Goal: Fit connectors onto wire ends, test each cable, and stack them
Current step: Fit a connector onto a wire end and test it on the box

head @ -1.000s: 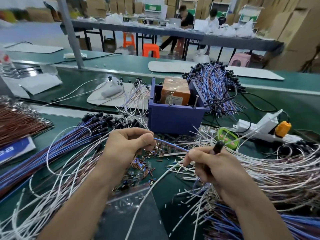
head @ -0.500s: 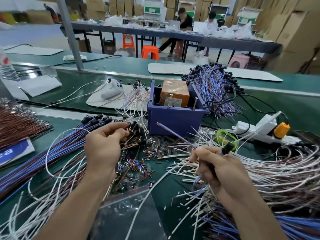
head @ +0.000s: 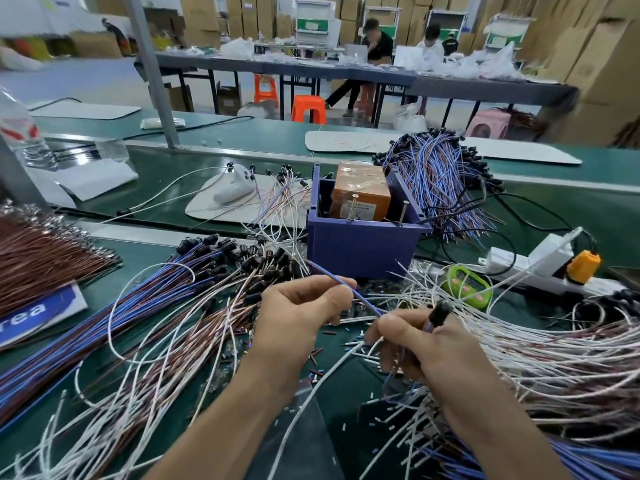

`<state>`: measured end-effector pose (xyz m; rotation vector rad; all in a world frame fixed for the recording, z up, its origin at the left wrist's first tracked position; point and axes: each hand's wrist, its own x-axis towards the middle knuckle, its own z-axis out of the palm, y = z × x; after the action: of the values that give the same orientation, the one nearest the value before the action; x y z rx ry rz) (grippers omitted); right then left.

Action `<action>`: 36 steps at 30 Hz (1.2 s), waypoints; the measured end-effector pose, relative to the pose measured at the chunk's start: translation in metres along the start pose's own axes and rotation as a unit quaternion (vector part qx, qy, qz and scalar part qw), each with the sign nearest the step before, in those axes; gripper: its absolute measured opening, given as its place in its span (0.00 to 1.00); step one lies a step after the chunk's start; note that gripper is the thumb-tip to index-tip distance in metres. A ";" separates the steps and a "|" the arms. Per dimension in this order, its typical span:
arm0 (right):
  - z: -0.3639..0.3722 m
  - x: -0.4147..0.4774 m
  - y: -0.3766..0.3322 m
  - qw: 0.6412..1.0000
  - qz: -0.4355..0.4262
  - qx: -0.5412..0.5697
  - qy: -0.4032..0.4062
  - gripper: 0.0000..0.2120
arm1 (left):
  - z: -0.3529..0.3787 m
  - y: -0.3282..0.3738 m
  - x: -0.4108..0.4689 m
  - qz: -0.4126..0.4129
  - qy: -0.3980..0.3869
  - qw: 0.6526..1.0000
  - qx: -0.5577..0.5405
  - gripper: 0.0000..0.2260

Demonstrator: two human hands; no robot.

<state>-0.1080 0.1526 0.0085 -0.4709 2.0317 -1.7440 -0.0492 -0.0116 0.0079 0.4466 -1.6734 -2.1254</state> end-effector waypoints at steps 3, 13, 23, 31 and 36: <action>0.007 -0.002 -0.001 0.998 -0.044 -0.041 0.010 0.10 | 0.006 0.000 -0.002 -0.033 -0.026 0.999 0.007 0.07; 0.023 0.006 -0.002 0.984 -0.067 0.114 0.123 0.07 | 0.024 0.008 0.011 -0.073 -0.088 0.992 -0.047 0.08; 0.017 0.031 -0.009 0.926 -0.043 0.203 0.314 0.12 | 0.045 0.007 0.046 -0.013 0.127 0.982 -0.137 0.09; 0.006 0.036 -0.005 0.926 -0.039 0.195 0.322 0.14 | 0.037 -0.009 0.050 0.029 0.157 0.987 -0.005 0.15; 0.003 0.036 -0.003 0.927 -0.043 0.195 0.317 0.14 | 0.039 -0.010 0.052 0.015 0.138 0.990 -0.034 0.16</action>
<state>-0.1369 0.1316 0.0078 0.1643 1.9693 -2.5201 -0.1147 -0.0022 0.0067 0.6574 -1.4387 -1.9886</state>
